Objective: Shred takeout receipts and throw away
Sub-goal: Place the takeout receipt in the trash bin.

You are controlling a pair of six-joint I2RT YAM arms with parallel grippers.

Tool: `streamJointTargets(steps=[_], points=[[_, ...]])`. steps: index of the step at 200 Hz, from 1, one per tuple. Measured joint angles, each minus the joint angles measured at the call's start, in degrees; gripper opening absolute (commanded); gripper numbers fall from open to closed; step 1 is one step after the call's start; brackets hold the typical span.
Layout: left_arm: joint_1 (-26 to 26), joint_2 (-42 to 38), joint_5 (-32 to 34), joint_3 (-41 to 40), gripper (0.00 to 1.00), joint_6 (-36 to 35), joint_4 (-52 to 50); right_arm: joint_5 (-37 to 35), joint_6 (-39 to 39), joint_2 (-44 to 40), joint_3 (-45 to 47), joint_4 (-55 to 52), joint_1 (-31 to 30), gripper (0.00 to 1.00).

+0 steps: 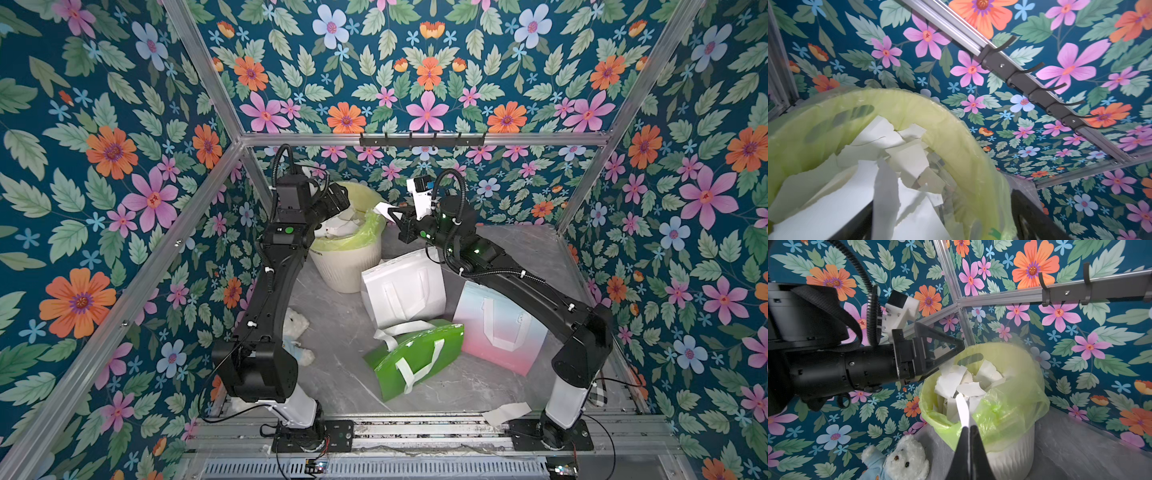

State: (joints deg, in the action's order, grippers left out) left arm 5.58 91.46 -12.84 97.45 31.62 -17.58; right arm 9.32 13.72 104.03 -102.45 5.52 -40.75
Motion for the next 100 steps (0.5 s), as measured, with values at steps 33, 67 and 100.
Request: streamJointTargets(steps=[33, 67, 100], points=[[-0.2, 7.8, -4.7, 5.9, 0.00, -0.1, 0.0, -0.2, 0.8, 0.0, 0.3, 0.3, 0.0, 0.00], [-0.1, 14.3, -8.0, 11.2, 0.84, -3.4, -4.4, -0.5, 1.1, 0.0, 0.9, 0.6, 0.0, 0.00], [0.2, 10.7, -8.1, 8.4, 0.00, -8.7, -4.6, -0.5, 1.2, -0.3, 1.2, 0.7, 0.0, 0.00]])
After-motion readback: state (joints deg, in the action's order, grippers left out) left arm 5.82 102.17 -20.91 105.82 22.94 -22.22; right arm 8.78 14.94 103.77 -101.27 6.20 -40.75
